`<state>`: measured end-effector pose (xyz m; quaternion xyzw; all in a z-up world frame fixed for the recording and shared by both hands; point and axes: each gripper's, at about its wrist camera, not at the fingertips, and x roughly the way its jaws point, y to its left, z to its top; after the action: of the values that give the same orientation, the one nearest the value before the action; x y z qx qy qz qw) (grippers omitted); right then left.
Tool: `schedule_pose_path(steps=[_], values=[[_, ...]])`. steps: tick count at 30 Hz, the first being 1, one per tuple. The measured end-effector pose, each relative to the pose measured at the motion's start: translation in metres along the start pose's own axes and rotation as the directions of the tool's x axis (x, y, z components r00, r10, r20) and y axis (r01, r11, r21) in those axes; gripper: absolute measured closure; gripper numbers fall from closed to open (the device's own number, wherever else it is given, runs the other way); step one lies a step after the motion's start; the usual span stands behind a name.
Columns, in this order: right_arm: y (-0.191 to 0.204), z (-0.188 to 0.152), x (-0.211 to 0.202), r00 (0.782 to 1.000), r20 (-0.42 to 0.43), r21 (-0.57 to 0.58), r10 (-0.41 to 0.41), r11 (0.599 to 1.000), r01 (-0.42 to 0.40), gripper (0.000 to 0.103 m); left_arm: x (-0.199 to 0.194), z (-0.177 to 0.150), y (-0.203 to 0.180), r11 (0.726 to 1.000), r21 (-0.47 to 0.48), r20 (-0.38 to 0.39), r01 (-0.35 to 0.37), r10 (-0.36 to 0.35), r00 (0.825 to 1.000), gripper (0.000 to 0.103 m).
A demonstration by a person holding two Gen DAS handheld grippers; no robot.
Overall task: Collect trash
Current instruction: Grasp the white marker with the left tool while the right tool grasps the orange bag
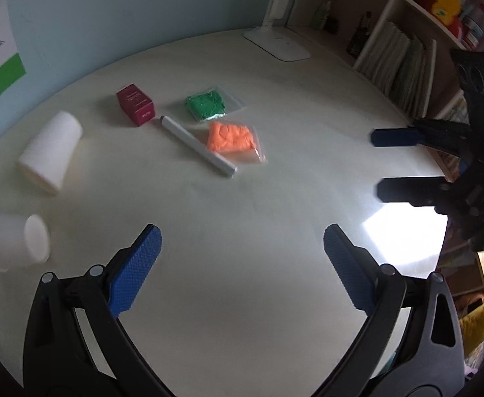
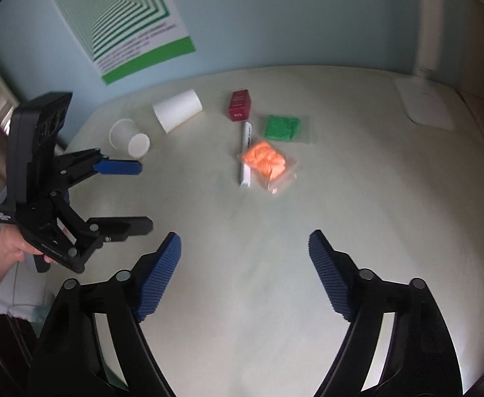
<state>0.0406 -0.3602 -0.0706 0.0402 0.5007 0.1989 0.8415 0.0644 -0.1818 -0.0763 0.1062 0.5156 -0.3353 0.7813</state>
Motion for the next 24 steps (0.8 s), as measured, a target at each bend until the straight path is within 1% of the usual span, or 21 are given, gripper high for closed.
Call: schedule_pose_path(steps=[1,4,6,8,10,11,13,16,20,21,22,23,24], values=[[-0.005,0.009,0.01,1.0,-0.018,-0.046,0.005,0.999,-0.006,0.029,0.006,0.005,0.0,1.0,-0.002,0.0,-0.004,0.004,1.0,0.007],[-0.018,0.027,0.033,0.998,-0.059,-0.136,0.022,0.99,-0.03,0.029,0.027,0.02,0.005,1.0,-0.017,0.001,-0.02,0.02,1.0,0.009],[-0.024,0.034,0.044,0.997,-0.073,-0.19,0.037,0.98,-0.05,0.029,0.04,0.026,0.009,0.999,-0.031,-0.007,-0.033,0.033,0.999,0.009],[-0.028,0.041,0.057,0.994,-0.092,-0.254,0.053,0.964,-0.075,0.031,0.052,0.03,0.014,0.997,-0.041,-0.017,-0.06,0.059,0.998,0.012],[-0.032,0.046,0.068,0.992,-0.111,-0.305,0.061,0.948,-0.092,0.034,0.065,0.032,0.02,0.996,-0.058,-0.037,-0.072,0.07,0.997,0.019],[-0.033,0.049,0.074,0.991,-0.121,-0.333,0.065,0.938,-0.102,0.034,0.072,0.033,0.023,0.994,-0.068,-0.055,-0.081,0.077,0.996,0.02],[-0.036,0.053,0.083,0.988,-0.131,-0.371,0.083,0.92,-0.127,0.036,0.08,0.034,0.026,0.992,-0.081,-0.068,-0.099,0.094,0.993,0.021],[-0.039,0.057,0.092,0.986,-0.134,-0.404,0.1,0.903,-0.146,0.036,0.087,0.036,0.031,0.988,-0.118,-0.069,-0.101,0.093,0.993,0.021],[-0.039,0.06,0.105,0.984,-0.143,-0.449,0.103,0.88,-0.157,0.036,0.091,0.04,0.031,0.984,-0.117,-0.068,-0.137,0.129,0.989,0.022],[-0.038,0.059,0.108,0.984,-0.145,-0.462,0.1,0.873,-0.157,0.038,0.092,0.041,0.031,0.982,-0.11,-0.068,-0.15,0.143,0.987,0.025],[-0.038,0.059,0.111,0.983,-0.15,-0.473,0.101,0.866,-0.161,0.046,0.093,0.042,0.03,0.981,-0.097,-0.067,-0.167,0.161,0.985,0.03],[-0.036,0.057,0.115,0.983,-0.158,-0.495,0.09,0.854,-0.158,0.05,0.093,0.042,0.028,0.978,-0.073,-0.069,-0.195,0.19,0.979,0.032],[-0.035,0.056,0.117,0.984,-0.158,-0.508,0.081,0.848,-0.151,0.051,0.093,0.043,0.028,0.977,-0.061,-0.07,-0.206,0.202,0.977,0.035]])
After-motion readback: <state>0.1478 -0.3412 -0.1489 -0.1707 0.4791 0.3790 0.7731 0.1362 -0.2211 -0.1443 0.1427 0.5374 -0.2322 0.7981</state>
